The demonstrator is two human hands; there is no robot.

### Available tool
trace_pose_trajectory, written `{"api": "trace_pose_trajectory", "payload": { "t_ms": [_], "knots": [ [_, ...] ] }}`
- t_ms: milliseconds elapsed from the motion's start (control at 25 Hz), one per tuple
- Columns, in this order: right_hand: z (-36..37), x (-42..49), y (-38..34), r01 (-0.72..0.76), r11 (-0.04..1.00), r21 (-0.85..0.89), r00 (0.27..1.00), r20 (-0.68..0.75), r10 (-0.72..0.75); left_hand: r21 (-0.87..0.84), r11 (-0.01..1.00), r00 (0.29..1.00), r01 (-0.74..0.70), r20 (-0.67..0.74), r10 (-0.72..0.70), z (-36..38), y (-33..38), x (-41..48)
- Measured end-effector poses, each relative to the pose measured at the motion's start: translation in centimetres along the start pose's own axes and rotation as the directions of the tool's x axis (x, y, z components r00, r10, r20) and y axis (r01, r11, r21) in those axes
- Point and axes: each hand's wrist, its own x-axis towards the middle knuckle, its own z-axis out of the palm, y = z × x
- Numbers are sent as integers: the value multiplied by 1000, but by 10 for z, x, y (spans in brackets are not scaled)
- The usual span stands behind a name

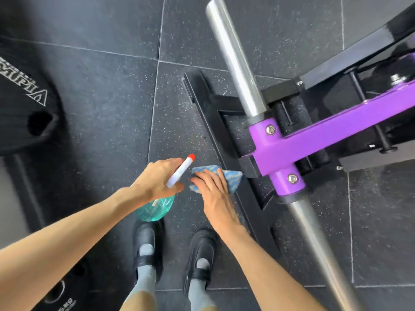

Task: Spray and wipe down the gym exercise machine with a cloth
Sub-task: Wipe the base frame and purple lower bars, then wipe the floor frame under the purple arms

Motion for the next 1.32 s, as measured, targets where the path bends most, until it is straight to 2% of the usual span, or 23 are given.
{"api": "trace_pose_trajectory", "payload": {
  "t_ms": [80,160,240,320,400,480,600,720,760,840,920,1000,1080,1200,1320],
  "knots": [
    [22,-8,31,-251,967,-37,968,-7,251,30,999,996,-33,78,31,26,-4,25],
    [50,-16,73,-483,874,-57,875,-48,481,9,999,995,-49,92,48,55,-13,61],
    [73,-17,116,-560,821,-113,827,-7,563,2,999,998,-43,53,43,82,-23,104],
    [90,-10,151,-613,784,-95,789,-28,613,-2,1000,1000,-28,6,28,103,-26,145],
    [95,10,173,-701,711,47,702,-130,701,51,997,998,-63,25,62,116,-22,175],
    [107,31,196,-682,709,181,671,-230,705,113,987,993,-115,38,112,134,-22,205],
    [126,51,230,-578,790,204,721,-327,611,177,976,992,-129,18,128,156,-30,233],
    [142,61,243,-530,820,218,729,-377,571,221,963,988,-153,17,153,170,-38,246],
    [152,63,245,-514,826,231,742,-364,563,225,958,983,-179,11,181,173,-44,250],
    [174,63,251,-466,868,173,826,-267,497,183,956,972,-229,-13,235,169,-57,256],
    [206,50,253,-390,921,-3,906,-177,384,130,952,956,-278,-59,287,162,-74,259],
    [229,42,256,-318,910,-265,943,-192,274,40,960,944,-276,-177,278,150,-92,258],
    [237,57,252,-286,877,-386,954,-203,222,-61,956,909,-286,-334,251,136,-108,254],
    [241,109,246,-189,864,-467,982,-112,154,-83,946,817,-312,-532,223,127,-133,253],
    [255,194,241,-253,850,-463,967,-83,243,-103,942,704,-318,-692,162,122,-174,270]
  ]
}}
